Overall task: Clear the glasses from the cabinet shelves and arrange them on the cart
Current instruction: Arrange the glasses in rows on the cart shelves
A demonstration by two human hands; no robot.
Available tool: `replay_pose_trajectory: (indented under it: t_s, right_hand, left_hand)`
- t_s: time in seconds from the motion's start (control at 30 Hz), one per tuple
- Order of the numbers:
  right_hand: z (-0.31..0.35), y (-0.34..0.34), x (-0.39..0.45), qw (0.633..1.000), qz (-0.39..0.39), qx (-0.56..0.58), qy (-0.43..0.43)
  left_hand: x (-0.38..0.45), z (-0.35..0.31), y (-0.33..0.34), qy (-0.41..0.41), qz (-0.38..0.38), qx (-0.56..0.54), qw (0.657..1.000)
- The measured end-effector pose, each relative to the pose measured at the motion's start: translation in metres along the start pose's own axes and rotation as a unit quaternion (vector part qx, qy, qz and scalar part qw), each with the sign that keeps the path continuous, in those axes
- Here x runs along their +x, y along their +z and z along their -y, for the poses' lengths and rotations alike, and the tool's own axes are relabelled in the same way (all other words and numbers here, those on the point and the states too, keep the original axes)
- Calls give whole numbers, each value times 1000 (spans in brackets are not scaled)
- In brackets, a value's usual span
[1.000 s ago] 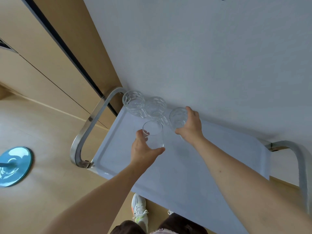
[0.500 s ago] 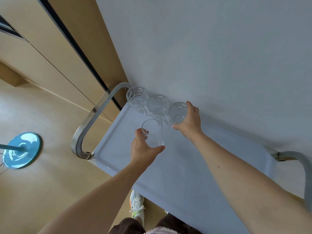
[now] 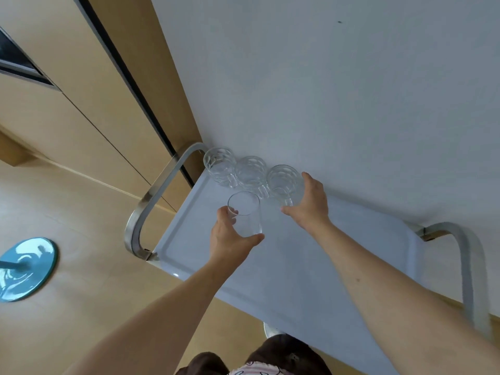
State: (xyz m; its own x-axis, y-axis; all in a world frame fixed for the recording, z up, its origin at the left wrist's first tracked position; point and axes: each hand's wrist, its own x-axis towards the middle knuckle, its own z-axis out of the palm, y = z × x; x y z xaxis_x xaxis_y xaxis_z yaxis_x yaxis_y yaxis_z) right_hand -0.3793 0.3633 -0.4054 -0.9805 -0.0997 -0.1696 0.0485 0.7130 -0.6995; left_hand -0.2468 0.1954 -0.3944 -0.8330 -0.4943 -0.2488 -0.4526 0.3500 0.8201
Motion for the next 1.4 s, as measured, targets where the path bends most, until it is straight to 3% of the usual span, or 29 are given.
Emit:
replay_pose_trajectory:
  t_s: [0.17,0.27,0.77,1.4]
  right_hand:
    - [4,6,-37,999,-53,-9,6]
    - [10,14,-51,998,-47,-17,29]
    - [15,25,50,996,66,-52,-21]
    - [23,20,52,993,78,-85,25]
  left_hand:
    - [-7,15,-24,53,19,8,998]
    - [-7,19,-33,71,15,24,997]
    - [20,11,12,-18,-26,-2,1000]
    - [26,14,6,-15,-37,1,999]
